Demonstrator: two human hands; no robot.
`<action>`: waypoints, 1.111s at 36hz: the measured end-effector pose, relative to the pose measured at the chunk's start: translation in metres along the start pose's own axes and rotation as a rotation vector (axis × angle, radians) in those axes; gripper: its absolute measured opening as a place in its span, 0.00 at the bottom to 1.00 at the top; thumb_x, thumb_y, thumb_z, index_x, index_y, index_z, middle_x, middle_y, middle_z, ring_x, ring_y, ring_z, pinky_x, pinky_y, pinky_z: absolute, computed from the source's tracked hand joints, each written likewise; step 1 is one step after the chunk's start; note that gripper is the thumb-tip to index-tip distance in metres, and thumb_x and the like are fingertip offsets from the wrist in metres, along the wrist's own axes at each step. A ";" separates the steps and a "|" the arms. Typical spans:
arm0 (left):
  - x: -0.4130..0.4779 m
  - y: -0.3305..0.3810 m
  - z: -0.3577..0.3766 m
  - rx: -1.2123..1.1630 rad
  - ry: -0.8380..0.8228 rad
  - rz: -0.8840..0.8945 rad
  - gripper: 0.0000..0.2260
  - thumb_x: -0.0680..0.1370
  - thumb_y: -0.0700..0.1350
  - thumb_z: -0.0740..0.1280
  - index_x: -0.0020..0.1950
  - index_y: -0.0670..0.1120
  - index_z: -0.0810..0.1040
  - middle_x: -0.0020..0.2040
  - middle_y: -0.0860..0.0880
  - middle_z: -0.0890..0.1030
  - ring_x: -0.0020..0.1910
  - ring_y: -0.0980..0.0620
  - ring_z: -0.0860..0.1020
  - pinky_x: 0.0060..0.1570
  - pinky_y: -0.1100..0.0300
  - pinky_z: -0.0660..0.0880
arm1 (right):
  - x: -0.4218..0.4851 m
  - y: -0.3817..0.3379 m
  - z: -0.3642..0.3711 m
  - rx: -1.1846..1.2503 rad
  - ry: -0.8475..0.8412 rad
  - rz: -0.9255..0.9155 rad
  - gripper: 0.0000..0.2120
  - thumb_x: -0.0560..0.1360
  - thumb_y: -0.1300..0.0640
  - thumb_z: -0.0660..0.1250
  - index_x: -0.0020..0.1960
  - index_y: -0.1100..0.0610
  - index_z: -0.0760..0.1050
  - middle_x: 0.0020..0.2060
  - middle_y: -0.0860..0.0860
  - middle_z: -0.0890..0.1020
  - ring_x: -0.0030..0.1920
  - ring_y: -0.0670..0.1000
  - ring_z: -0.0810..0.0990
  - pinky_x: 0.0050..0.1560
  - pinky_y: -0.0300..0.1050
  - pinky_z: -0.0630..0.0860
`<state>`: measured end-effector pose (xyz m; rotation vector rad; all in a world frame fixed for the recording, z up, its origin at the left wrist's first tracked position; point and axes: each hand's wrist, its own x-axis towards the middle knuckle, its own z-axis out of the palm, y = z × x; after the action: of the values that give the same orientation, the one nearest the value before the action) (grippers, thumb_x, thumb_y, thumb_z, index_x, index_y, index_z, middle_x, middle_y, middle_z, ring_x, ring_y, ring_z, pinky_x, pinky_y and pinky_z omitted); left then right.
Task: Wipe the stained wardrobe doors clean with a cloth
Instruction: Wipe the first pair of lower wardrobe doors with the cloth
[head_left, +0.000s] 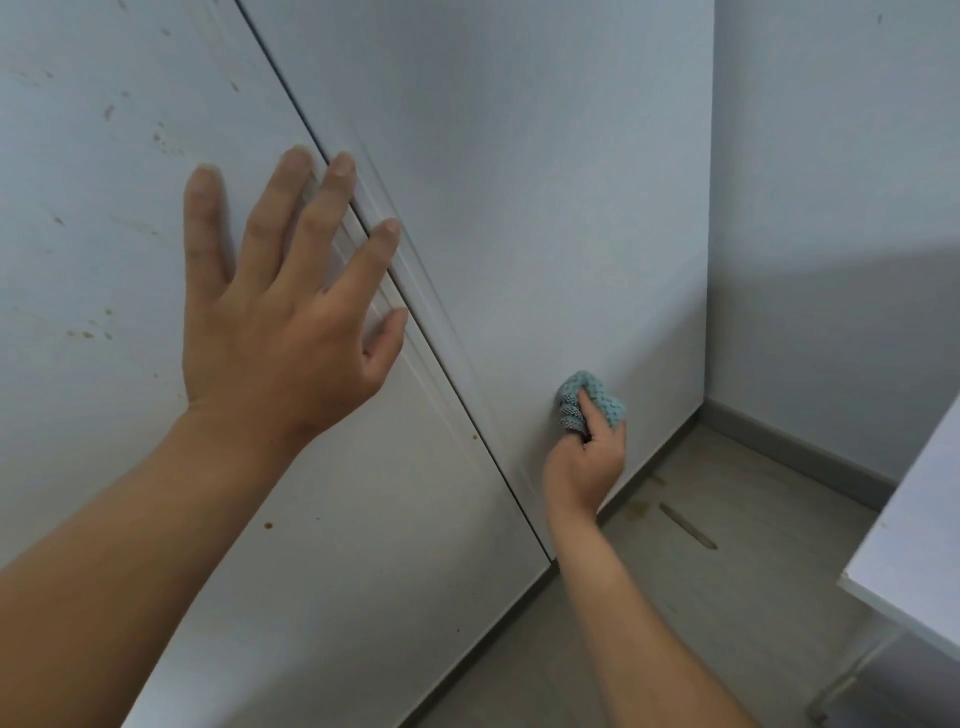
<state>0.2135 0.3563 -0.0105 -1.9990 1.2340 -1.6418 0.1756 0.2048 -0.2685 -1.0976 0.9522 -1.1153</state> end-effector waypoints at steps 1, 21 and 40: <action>0.000 0.000 0.000 -0.002 0.002 0.002 0.22 0.83 0.57 0.62 0.72 0.47 0.77 0.80 0.40 0.68 0.81 0.38 0.63 0.77 0.29 0.53 | -0.010 -0.002 0.003 -0.002 0.005 0.025 0.28 0.72 0.76 0.58 0.66 0.56 0.79 0.63 0.56 0.75 0.66 0.58 0.75 0.74 0.50 0.68; -0.002 -0.001 0.002 -0.011 0.014 0.006 0.22 0.83 0.56 0.64 0.73 0.47 0.77 0.80 0.40 0.68 0.81 0.39 0.63 0.76 0.27 0.56 | 0.113 -0.075 0.012 0.055 0.094 -0.073 0.22 0.77 0.69 0.58 0.67 0.56 0.78 0.60 0.50 0.73 0.66 0.51 0.74 0.72 0.43 0.67; 0.000 0.001 -0.001 -0.012 -0.008 -0.009 0.22 0.83 0.56 0.63 0.73 0.47 0.77 0.80 0.40 0.68 0.81 0.39 0.63 0.77 0.28 0.54 | -0.062 -0.043 0.020 0.019 -0.053 -0.215 0.30 0.67 0.68 0.58 0.66 0.52 0.79 0.54 0.49 0.73 0.58 0.57 0.74 0.64 0.43 0.68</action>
<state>0.2118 0.3562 -0.0109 -2.0191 1.2362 -1.6328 0.1741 0.2655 -0.2198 -1.2294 0.7945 -1.2600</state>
